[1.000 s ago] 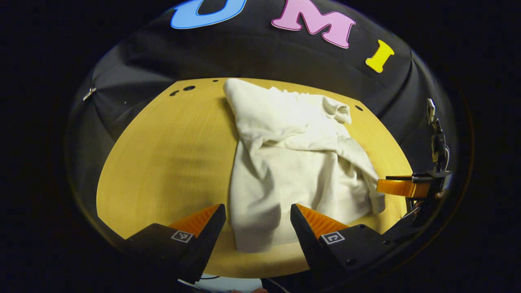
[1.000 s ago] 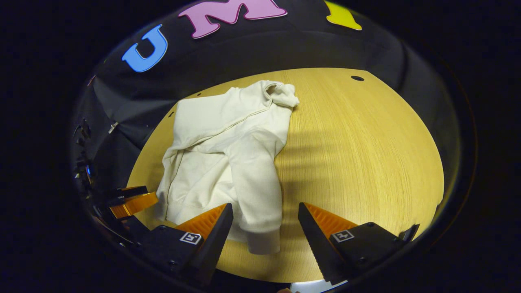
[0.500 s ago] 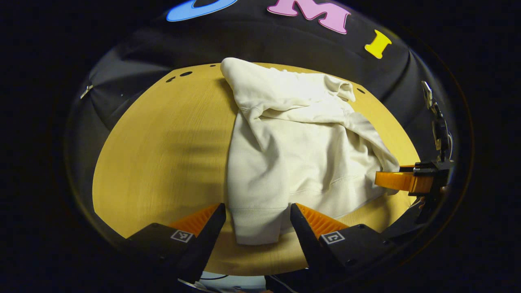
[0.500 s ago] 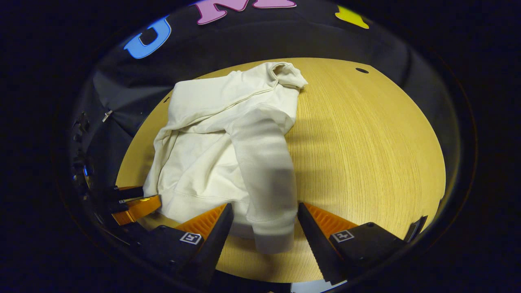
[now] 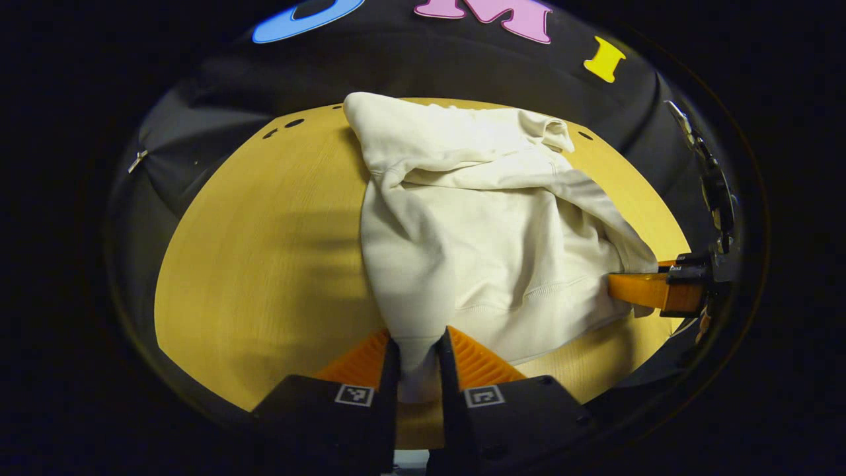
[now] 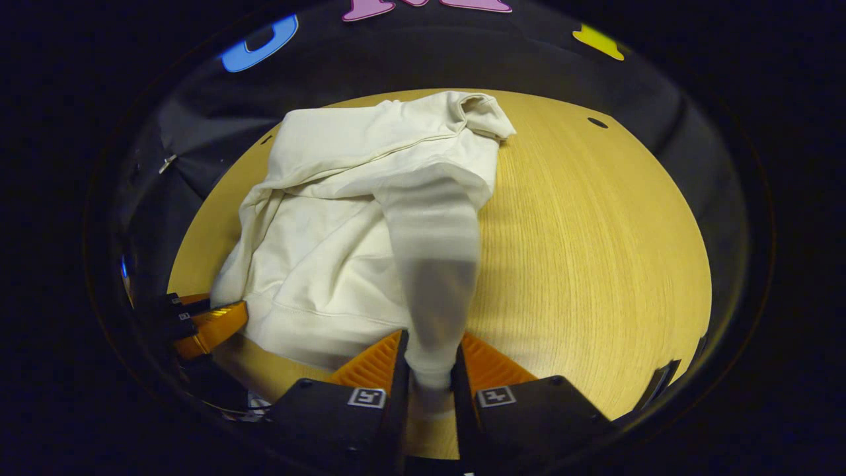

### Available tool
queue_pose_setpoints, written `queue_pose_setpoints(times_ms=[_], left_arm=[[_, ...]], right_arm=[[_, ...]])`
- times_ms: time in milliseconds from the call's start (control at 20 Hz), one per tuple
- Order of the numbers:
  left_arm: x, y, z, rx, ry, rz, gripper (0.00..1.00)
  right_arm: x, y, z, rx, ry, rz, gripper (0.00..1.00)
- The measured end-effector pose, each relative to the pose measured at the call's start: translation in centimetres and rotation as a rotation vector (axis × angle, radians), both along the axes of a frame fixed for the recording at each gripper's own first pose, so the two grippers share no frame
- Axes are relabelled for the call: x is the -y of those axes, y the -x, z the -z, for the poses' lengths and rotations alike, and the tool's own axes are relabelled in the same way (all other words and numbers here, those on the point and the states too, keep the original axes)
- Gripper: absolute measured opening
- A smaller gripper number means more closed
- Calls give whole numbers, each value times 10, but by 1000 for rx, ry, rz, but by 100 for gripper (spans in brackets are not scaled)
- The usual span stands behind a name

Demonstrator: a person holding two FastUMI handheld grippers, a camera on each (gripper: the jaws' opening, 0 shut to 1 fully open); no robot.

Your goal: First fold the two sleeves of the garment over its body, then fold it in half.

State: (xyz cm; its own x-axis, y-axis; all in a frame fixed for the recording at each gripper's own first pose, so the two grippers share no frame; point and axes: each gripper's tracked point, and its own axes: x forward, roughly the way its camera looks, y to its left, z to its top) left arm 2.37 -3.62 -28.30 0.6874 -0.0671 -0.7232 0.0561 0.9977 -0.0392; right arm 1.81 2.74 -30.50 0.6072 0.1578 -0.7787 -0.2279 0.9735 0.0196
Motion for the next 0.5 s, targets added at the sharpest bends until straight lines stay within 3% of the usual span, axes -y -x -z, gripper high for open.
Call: queue_pose_setpoints(times_ms=[50,100,250,500], left_arm=[[1,-1,0,-2,-1,-6,28],[1,0,-1,-5,6,-16,18],[3,-1,-3,-31,85,-33,8],[3,-4,-35,-49,175,-35,6]], right_arm=[[-1,1,1,-5,-5,-8,28],[-3,0,-2,-9,-16,-16,22],[-5,2,0,-48,-60,-29,13],[-9,-4,-22,-36,-98,-33,11]])
